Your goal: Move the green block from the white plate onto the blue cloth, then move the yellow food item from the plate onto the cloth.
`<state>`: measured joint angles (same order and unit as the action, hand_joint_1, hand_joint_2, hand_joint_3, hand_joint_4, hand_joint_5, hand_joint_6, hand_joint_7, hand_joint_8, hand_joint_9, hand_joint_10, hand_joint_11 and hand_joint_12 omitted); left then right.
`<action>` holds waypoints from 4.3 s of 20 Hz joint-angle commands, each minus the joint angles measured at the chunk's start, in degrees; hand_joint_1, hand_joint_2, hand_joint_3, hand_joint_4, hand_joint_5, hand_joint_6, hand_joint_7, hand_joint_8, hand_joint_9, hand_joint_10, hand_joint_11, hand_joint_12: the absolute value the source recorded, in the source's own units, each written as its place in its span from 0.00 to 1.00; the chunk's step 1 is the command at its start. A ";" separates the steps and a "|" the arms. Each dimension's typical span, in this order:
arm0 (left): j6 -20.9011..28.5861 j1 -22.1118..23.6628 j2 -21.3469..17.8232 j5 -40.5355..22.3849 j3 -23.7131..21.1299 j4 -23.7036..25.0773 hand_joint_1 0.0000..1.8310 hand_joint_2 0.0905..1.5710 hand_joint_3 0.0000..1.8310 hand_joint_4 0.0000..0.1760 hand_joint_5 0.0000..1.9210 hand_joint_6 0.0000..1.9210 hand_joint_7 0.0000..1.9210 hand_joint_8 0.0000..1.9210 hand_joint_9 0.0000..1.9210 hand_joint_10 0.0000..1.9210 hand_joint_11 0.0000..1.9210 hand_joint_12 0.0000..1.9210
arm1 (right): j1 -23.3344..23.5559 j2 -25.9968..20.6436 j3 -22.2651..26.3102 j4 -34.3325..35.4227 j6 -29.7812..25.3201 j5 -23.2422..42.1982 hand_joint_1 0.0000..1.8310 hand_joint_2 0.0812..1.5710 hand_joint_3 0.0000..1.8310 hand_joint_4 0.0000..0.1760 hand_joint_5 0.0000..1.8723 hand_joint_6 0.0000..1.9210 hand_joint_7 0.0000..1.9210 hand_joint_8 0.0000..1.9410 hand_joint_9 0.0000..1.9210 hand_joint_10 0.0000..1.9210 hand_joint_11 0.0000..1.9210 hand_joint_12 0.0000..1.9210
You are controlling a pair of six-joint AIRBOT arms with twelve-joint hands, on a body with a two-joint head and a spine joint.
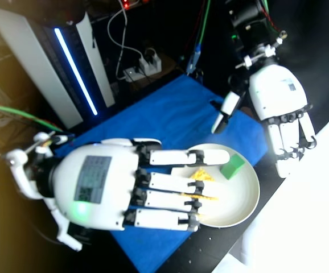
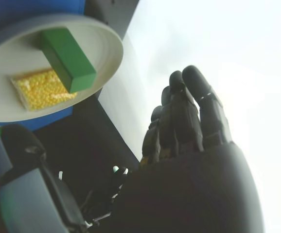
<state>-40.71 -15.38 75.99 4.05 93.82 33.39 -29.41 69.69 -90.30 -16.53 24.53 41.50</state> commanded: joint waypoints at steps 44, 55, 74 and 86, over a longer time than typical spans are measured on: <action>0.12 -4.30 6.79 -8.29 6.97 -7.31 0.50 0.54 0.00 0.00 0.43 0.01 0.46 0.00 0.32 0.00 0.00 0.53 | 0.92 2.12 -0.13 1.90 -0.14 6.40 0.20 0.54 0.00 0.42 0.04 0.00 0.18 0.00 0.14 0.00 0.00 0.43; 0.12 -4.95 6.89 -9.49 7.05 -8.36 0.66 0.64 0.00 0.30 0.64 0.26 0.56 0.38 0.51 0.05 0.15 0.67 | 0.92 2.39 -0.13 1.51 -0.14 6.40 0.19 0.53 0.00 0.26 0.04 0.00 0.17 0.00 0.15 0.01 0.00 0.46; 1.74 1.00 -4.78 -16.97 -5.06 -5.43 0.56 0.68 0.00 0.84 0.52 0.49 0.39 0.58 0.31 0.76 0.21 0.82 | 0.67 2.73 -0.14 1.47 -0.14 6.06 0.22 0.45 0.00 0.49 0.05 0.00 0.16 0.00 0.14 0.00 0.00 0.48; 1.77 2.30 -15.49 -23.73 -21.67 9.25 0.57 0.69 0.00 0.53 0.52 0.50 0.36 0.65 0.27 0.85 0.13 0.93 | 0.41 2.55 -0.17 1.52 -0.14 3.88 0.22 0.46 0.00 0.58 0.06 0.00 0.20 0.00 0.16 0.00 0.00 0.47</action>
<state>-38.94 -13.63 60.60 -14.22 71.90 43.20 -29.47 72.47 -90.35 -17.04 24.53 39.35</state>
